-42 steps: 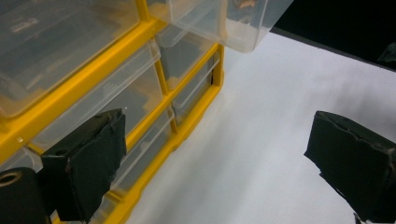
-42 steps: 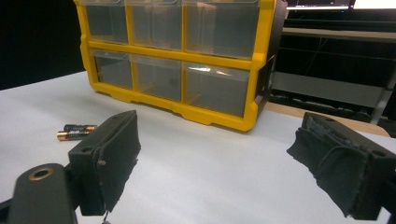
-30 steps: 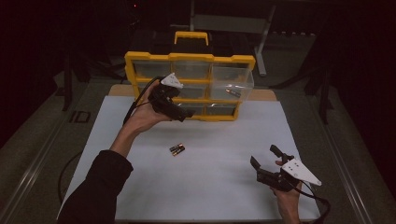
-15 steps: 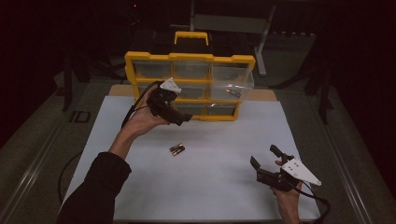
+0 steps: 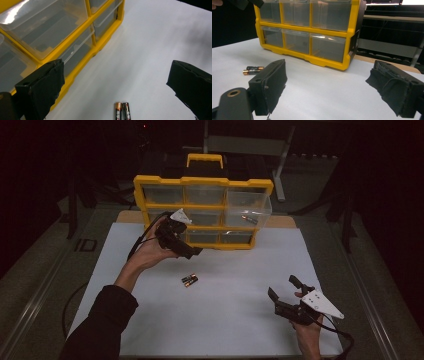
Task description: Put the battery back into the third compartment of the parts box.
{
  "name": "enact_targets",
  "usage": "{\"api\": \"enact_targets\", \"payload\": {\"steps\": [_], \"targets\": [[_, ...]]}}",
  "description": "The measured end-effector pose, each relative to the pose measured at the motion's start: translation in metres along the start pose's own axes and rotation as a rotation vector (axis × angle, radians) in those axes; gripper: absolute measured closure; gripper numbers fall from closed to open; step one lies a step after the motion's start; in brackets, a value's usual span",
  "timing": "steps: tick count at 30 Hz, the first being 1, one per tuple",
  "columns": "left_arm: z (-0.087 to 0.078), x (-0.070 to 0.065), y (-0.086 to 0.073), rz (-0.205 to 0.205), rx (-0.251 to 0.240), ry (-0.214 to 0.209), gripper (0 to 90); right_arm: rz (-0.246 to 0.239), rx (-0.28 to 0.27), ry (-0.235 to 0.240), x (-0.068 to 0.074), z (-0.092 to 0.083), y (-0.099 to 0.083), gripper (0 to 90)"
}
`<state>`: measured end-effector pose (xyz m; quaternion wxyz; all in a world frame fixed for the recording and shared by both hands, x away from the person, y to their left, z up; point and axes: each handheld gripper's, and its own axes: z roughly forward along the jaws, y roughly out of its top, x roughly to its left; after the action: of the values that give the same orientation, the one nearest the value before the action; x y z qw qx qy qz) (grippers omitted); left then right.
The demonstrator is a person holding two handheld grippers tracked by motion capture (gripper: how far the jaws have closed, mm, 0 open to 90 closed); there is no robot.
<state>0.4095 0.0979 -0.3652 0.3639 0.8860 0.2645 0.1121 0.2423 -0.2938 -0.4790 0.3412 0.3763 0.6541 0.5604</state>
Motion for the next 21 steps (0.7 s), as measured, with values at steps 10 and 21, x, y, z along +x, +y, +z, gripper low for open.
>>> {"api": "enact_targets", "payload": {"steps": [10, 21], "targets": [[0.007, 0.002, -0.008, 0.001, 0.042, -0.005, 1.7, 0.000, -0.001, 0.000, 0.000, 0.000, 0.000, 12.9], [0.013, 0.002, -0.013, 0.016, 0.090, 0.001, 1.7, -0.001, 0.000, 0.001, 0.000, 0.000, 0.000, 12.9]]}}
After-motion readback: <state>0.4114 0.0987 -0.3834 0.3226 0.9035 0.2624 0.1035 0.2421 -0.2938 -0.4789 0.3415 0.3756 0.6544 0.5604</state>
